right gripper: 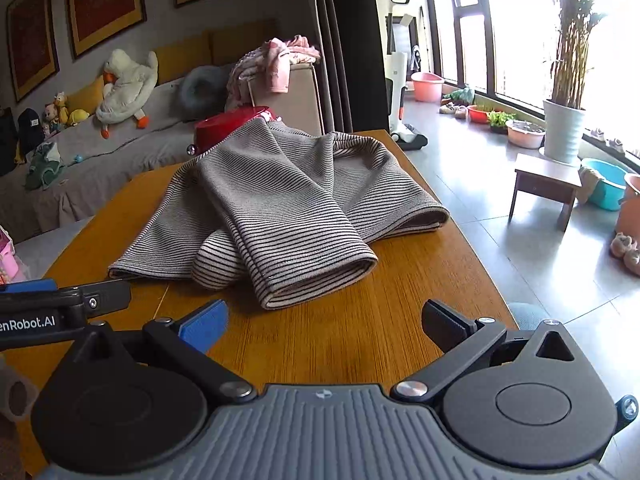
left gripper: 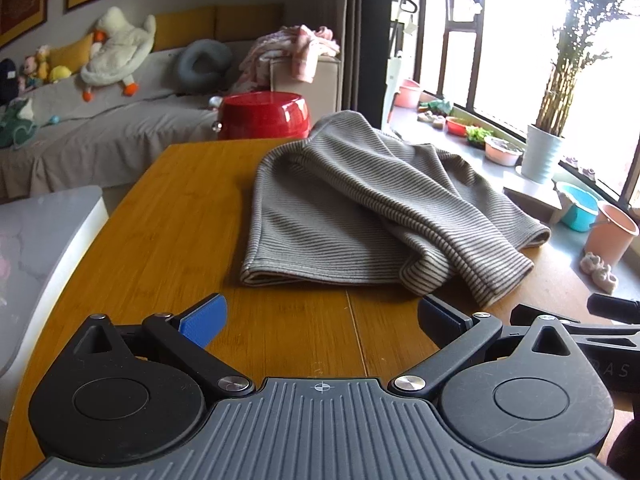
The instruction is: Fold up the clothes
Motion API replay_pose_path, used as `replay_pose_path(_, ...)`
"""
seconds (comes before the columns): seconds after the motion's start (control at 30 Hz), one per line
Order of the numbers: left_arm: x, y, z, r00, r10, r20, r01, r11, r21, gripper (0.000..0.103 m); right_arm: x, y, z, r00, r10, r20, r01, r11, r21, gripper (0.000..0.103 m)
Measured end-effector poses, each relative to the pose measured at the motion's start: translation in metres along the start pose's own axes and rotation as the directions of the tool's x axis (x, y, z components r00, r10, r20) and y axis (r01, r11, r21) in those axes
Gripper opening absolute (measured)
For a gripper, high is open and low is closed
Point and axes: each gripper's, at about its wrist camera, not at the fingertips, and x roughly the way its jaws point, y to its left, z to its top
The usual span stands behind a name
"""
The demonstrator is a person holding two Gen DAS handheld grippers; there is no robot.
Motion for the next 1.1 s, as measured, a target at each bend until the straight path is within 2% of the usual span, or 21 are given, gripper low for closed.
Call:
replay_pose_path(0.1,-0.003,-0.005,0.0,1.0,-0.011,0.001,0.011,1.0,0.026,0.103,-0.006,0.009,-0.003,1.0,-0.009,0.01,0.009,1.0,0.0,0.103)
replay_pose_path(0.13,-0.008,-0.001,-0.002,1.0,-0.024,0.017,0.024,1.0,0.002,0.103,-0.008,0.012,-0.005,1.0,-0.012,0.013,0.012,1.0,0.0,0.103)
replay_pose_path(0.43,-0.016,0.008,0.004,1.0,-0.016,-0.01,0.015,0.999,-0.046,0.103,-0.025,0.04,-0.015,0.998,-0.04,0.043,0.04,0.999,0.001,0.103)
replay_pose_path(0.7,-0.022,0.009,0.004,1.0,-0.024,-0.008,0.024,0.999,-0.044,0.103,-0.019,0.034,0.007,0.997,-0.024,0.08,0.025,1.0,-0.009,0.103)
replay_pose_path(0.77,-0.025,0.009,0.005,1.0,-0.024,0.0,0.024,0.999,-0.042,0.103,-0.028,0.021,0.016,0.997,-0.015,0.081,0.016,1.0,-0.01,0.103)
replay_pose_path(1.1,-0.029,0.01,0.006,1.0,-0.024,0.0,0.024,0.999,-0.038,0.103,-0.032,0.019,0.017,0.997,-0.002,0.078,0.004,0.999,-0.032,0.103)
